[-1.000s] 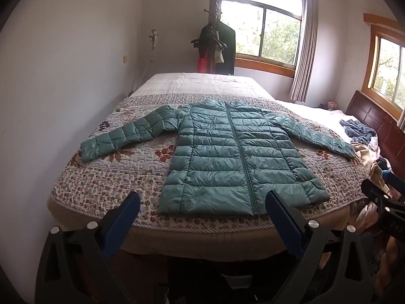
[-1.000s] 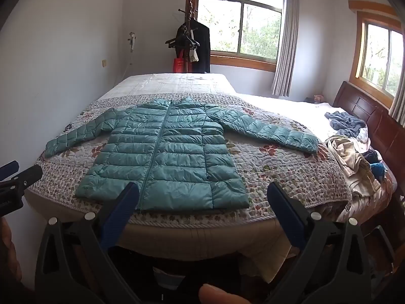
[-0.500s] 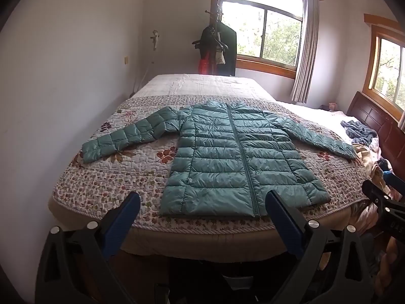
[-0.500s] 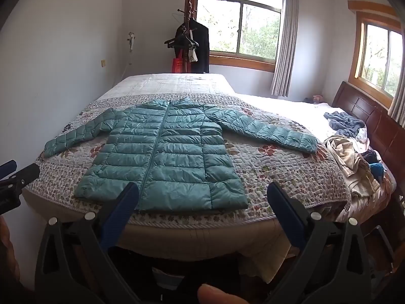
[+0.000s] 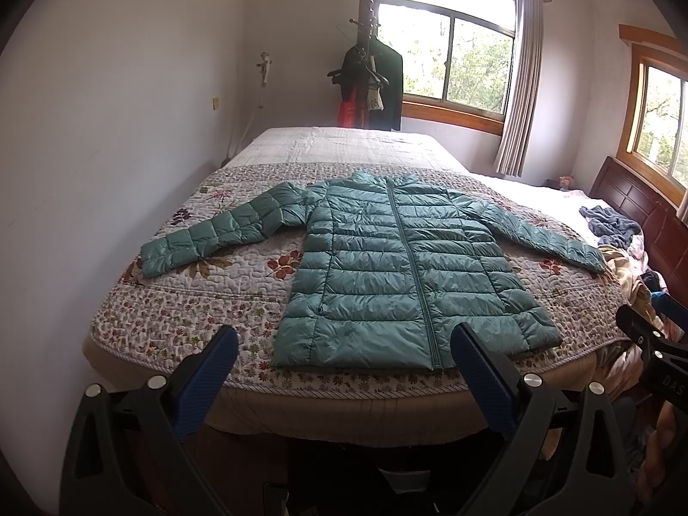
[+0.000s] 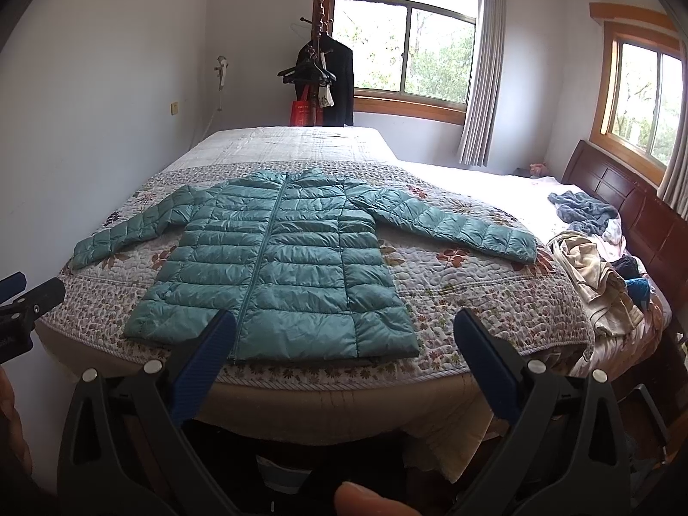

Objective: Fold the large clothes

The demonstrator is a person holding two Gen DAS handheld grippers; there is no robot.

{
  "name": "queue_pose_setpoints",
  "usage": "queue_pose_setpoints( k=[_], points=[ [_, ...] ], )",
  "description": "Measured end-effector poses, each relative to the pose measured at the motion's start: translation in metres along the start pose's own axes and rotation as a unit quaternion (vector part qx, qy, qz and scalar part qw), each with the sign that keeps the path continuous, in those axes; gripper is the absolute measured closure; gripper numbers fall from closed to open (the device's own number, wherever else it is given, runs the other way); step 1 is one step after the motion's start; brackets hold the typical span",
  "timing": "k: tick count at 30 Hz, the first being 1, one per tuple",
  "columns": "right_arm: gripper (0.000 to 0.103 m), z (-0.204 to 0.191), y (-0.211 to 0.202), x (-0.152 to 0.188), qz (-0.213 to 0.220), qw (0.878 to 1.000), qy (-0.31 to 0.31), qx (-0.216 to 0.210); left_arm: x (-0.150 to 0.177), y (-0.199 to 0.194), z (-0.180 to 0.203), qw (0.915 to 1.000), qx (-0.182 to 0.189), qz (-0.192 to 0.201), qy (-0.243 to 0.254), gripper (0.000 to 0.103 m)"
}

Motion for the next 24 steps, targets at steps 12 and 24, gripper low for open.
queue_pose_setpoints(
  k=[12,24],
  points=[
    [0.003,0.0012,0.0003,0.0012,0.0,1.0,0.002,0.001,0.0008,-0.0009,0.0004,1.0,-0.001,0.002,0.0,0.004],
    [0.003,0.0025,0.0006,0.0012,-0.001,1.0,0.004,0.001,0.0017,-0.001,0.0005,1.0,-0.002,0.003,-0.001,0.004]
  ],
)
Point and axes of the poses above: each gripper's, at about its wrist camera, not at the fingertips, and y roughly the way its jaws point, z to its right, x to its underside, the point moved 7 cm from there along y, roughly the way its jaws point, and after that the axes turned 1 degree about z, right-handed, at the moved point
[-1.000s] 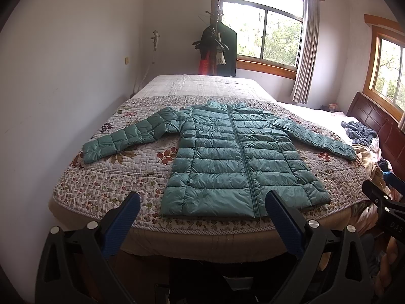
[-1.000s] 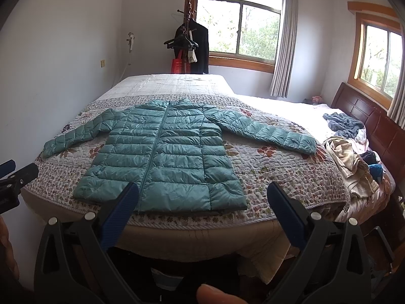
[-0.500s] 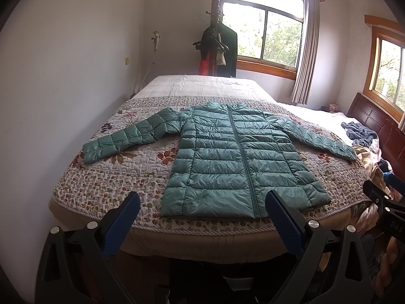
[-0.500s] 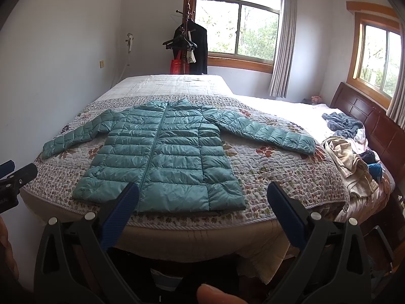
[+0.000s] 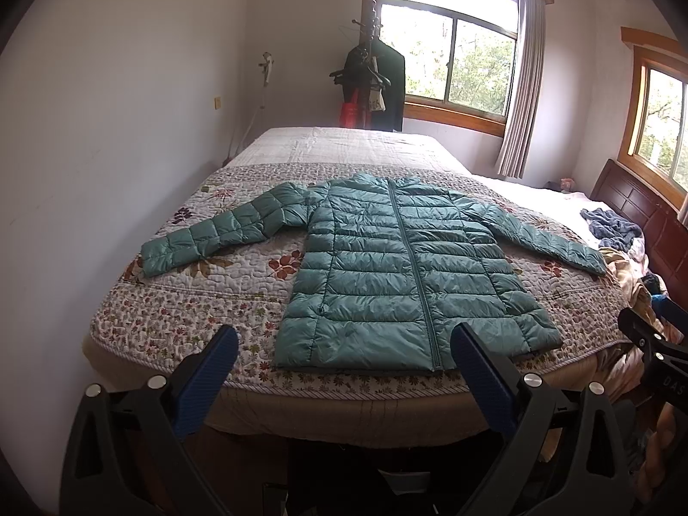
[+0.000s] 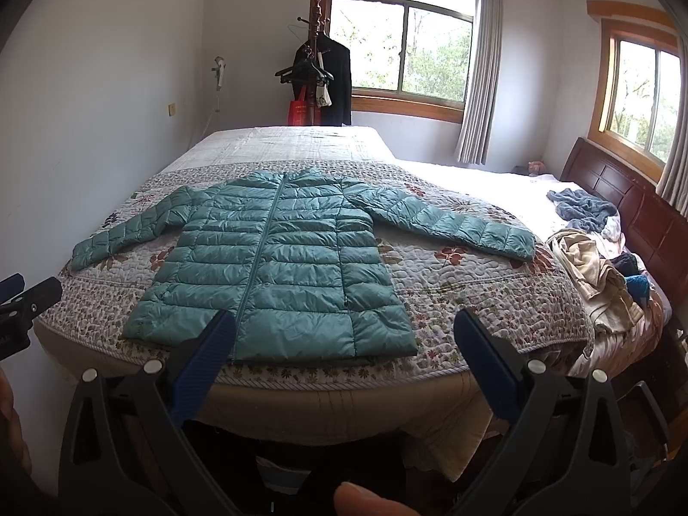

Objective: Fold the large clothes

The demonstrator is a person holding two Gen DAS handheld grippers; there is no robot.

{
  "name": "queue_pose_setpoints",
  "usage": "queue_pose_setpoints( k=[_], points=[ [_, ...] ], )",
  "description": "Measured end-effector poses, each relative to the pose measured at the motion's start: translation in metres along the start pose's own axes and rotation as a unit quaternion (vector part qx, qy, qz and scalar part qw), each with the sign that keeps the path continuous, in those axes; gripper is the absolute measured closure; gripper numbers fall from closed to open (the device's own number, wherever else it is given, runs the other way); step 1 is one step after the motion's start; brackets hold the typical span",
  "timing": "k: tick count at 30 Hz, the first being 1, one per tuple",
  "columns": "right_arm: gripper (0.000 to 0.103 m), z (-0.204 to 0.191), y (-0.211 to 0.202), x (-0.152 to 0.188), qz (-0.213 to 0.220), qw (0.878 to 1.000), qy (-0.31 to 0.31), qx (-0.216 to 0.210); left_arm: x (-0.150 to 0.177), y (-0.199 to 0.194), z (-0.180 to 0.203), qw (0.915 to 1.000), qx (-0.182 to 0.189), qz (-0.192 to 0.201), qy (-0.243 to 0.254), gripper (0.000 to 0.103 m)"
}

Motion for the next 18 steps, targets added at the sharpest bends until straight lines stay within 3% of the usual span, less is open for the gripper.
queue_pose_setpoints(
  k=[18],
  points=[
    [0.003,0.0017,0.0052,-0.0005,-0.004,1.0,0.002,0.003,0.0014,0.0042,-0.0008,1.0,-0.005,0.0,0.0,0.004]
  ],
)
Point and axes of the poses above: each gripper's, at about its wrist camera, not at the fingertips, and y roughly the way its jaws point, z to its right, x to its underside, the point moved 7 cm from there along y, roughly the way its jaws point, and after that the axes turned 1 degree about z, right-handed, at the moved point
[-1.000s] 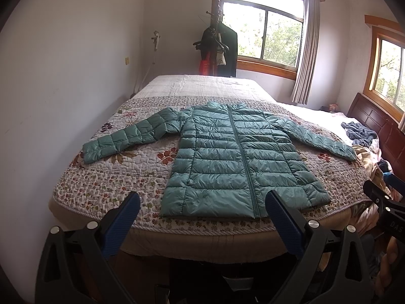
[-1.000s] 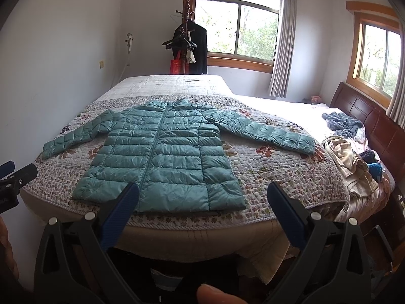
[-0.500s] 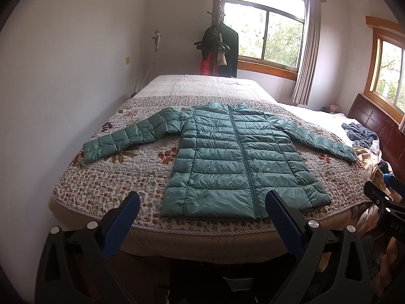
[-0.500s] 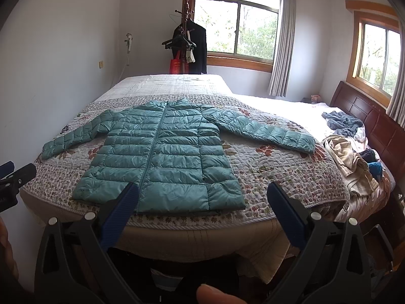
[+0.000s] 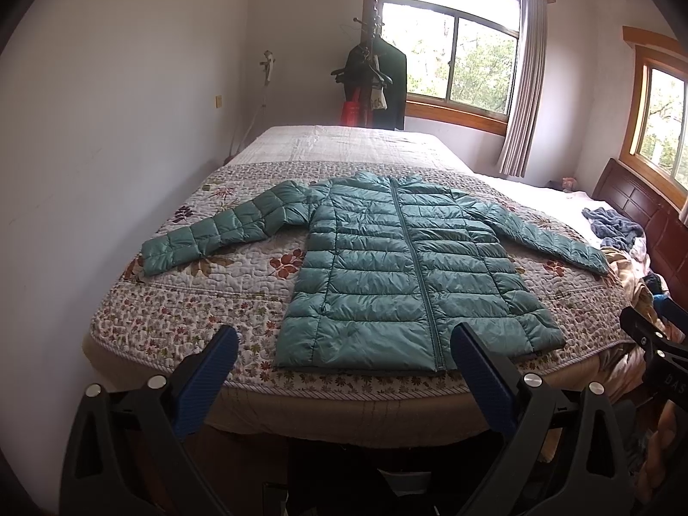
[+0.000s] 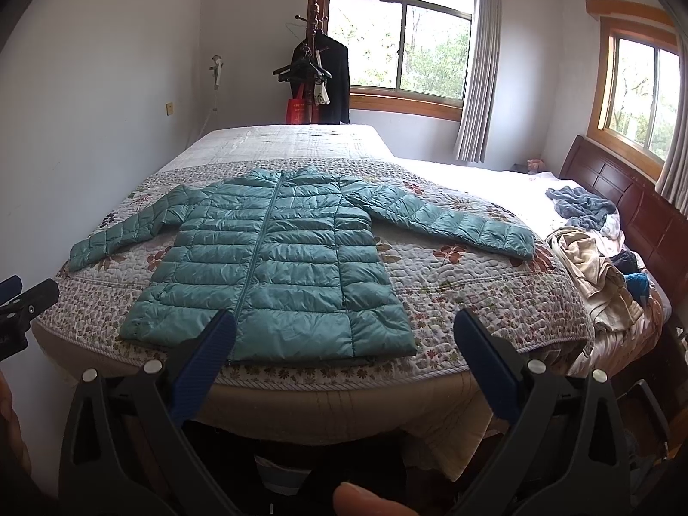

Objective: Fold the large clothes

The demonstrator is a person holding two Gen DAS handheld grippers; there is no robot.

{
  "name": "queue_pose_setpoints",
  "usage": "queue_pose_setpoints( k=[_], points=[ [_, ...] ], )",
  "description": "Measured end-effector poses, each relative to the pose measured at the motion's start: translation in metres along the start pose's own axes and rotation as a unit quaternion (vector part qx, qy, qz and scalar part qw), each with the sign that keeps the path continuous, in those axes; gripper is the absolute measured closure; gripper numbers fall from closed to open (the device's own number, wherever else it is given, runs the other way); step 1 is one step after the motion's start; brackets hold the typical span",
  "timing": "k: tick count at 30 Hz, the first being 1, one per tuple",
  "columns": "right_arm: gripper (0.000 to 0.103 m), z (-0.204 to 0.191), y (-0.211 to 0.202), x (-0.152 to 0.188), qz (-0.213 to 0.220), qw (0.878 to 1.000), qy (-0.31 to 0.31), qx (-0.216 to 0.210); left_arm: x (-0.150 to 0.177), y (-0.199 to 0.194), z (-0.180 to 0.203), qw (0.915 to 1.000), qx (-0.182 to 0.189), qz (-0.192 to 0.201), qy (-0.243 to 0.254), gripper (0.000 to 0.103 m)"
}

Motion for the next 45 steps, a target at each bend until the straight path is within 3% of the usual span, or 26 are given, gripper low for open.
queue_pose_setpoints(
  k=[9,18,22,25,30,33,34,36,37,40,42,45],
  points=[
    [0.003,-0.002,0.015,-0.004,-0.01,1.0,-0.005,0.002,0.0,0.014,-0.005,0.9999,-0.009,-0.009,-0.003,0.004],
    [0.003,-0.005,0.056,-0.01,-0.035,0.999,-0.015,0.006,-0.004,0.047,-0.014,0.9995,-0.007,-0.028,-0.009,0.004],
    [0.003,0.012,0.089,-0.013,-0.038,0.999,0.012,-0.012,-0.013,0.073,-0.004,0.9987,0.05,-0.01,0.0,0.004],
    [0.003,0.037,0.12,-0.013,-0.043,0.996,0.063,-0.055,-0.021,0.092,0.004,0.9919,0.126,0.019,-0.007,0.004],
    [0.003,0.102,0.183,-0.015,-0.068,0.978,0.182,-0.071,-0.04,0.132,0.014,0.9892,0.147,0.004,-0.002,0.004],
    [0.003,0.156,0.221,-0.013,-0.076,0.952,0.283,-0.083,-0.05,0.15,0.019,0.9826,0.185,0.001,-0.019,0.004],
    [0.008,0.175,0.233,-0.012,-0.077,0.94,0.32,-0.089,-0.052,0.155,0.02,0.9811,0.192,-0.002,-0.024,0.004],
    [0.034,0.207,0.258,-0.009,-0.08,0.917,0.377,-0.099,-0.055,0.164,0.02,0.9795,0.199,-0.006,-0.031,0.004],
    [0.049,0.227,0.272,-0.005,-0.084,0.9,0.414,-0.106,-0.057,0.169,0.02,0.9789,0.201,-0.006,-0.034,0.004],
    [0.056,0.271,0.3,0.001,-0.072,0.852,0.503,-0.13,-0.061,0.181,0.021,0.9751,0.217,-0.011,-0.043,0.004],
    [0.059,0.298,0.311,0.002,-0.051,0.832,0.538,-0.129,-0.063,0.191,0.021,0.973,0.225,-0.016,-0.049,0.004],
    [0.061,0.338,0.324,0.007,-0.017,0.791,0.6,-0.118,-0.068,0.204,0.021,0.9698,0.235,-0.022,-0.06,0.004]
  ],
)
Point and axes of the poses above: each gripper's, at about its wrist camera, not at the fingertips, and y roughly the way its jaws point, z to its right, x to its underside, the point moved 7 cm from there along y, roughly the way its jaws point, and after that the axes turned 1 degree about z, right-handed, at the moved point
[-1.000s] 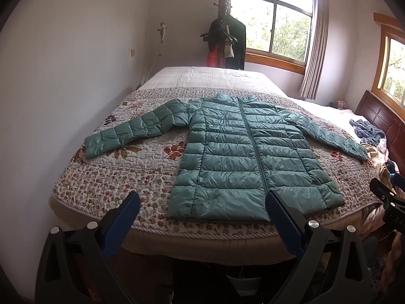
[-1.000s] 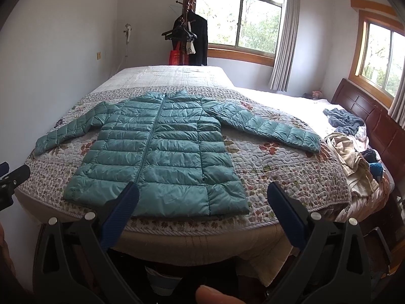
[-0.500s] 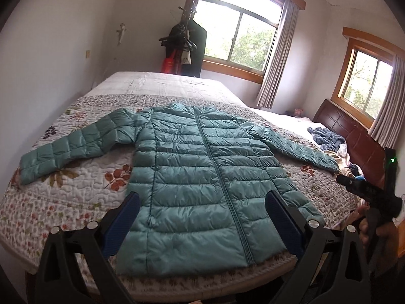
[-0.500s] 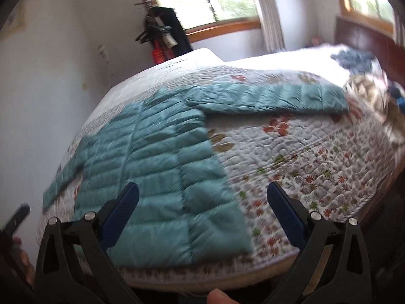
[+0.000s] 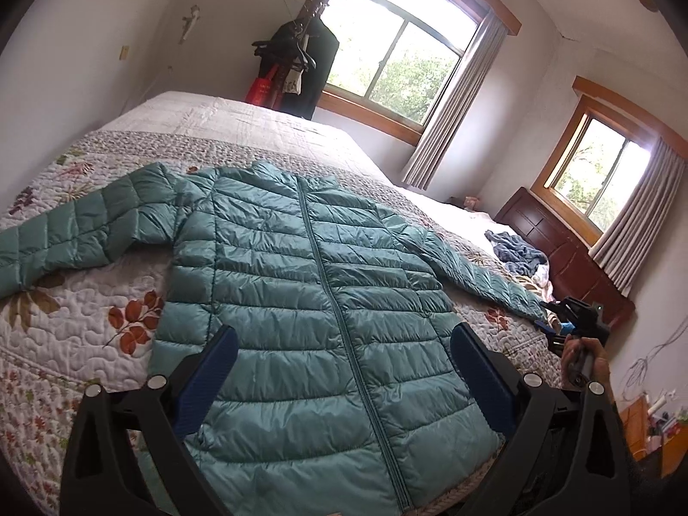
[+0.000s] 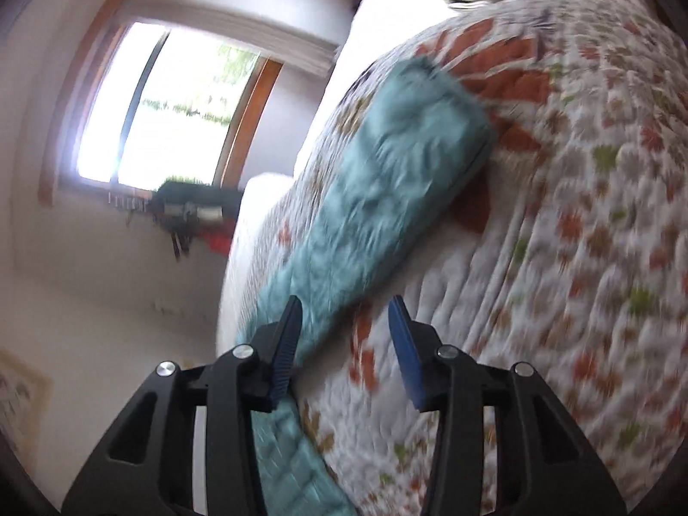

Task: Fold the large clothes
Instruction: 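Grasp the cuff of the sleeve nearest the right tool with the right tool, then lift the sleeve and lay it across the jacket body, open the right tool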

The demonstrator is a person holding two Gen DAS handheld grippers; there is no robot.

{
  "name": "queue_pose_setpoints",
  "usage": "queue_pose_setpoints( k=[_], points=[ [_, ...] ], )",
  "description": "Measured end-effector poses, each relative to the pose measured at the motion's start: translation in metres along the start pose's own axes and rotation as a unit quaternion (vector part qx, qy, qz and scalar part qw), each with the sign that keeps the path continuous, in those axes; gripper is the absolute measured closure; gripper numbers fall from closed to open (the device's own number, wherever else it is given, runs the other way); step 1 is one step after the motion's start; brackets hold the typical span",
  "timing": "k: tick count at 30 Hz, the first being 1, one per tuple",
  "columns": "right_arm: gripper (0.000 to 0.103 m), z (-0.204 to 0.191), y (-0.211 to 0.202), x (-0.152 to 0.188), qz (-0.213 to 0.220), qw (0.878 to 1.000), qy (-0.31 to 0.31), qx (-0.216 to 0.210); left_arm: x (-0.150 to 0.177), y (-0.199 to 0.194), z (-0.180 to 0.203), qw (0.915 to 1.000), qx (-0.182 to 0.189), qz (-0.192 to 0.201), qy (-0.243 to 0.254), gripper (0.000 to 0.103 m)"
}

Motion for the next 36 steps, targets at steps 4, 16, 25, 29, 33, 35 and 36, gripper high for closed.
queue_pose_setpoints(
  k=[4,16,25,29,33,35,36],
  points=[
    [0.061,0.025,0.006,-0.028,0.034,0.997,0.072,0.014,-0.007,0.019,-0.01,0.9994,0.016,-0.013,-0.027,0.004],
    [0.062,0.038,0.031,-0.06,0.087,0.991,0.094,0.026,-0.024,0.064,-0.021,0.9942,0.058,-0.05,-0.075,0.004],
    [0.094,-0.006,0.034,-0.082,0.081,0.996,0.001,0.042,-0.045,0.067,-0.031,0.9875,0.118,-0.052,-0.09,0.004],
    [0.096,-0.066,0.033,-0.076,0.09,0.993,-0.067,0.032,-0.061,0.062,-0.027,0.9931,0.098,-0.043,-0.049,0.004],
    [0.096,-0.146,0.036,-0.057,0.096,0.984,-0.153,0.013,-0.075,0.06,-0.027,0.9928,0.099,-0.044,-0.049,0.004],
    [0.096,-0.188,0.042,-0.037,0.094,0.975,-0.2,0.001,-0.081,0.06,-0.029,0.992,0.102,-0.046,-0.058,0.004],
    [0.096,-0.201,0.043,-0.03,0.091,0.973,-0.213,-0.005,-0.083,0.06,-0.03,0.9919,0.103,-0.044,-0.06,0.004]
  ],
)
Point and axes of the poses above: each gripper's, at about its wrist camera, not at the fingertips, and y roughly the way its jaws point, z to its right, x to its underside, the point moved 7 cm from there along y, roughly the way its jaws point, and after that the axes turned 1 degree about z, right-handed, at the moved point
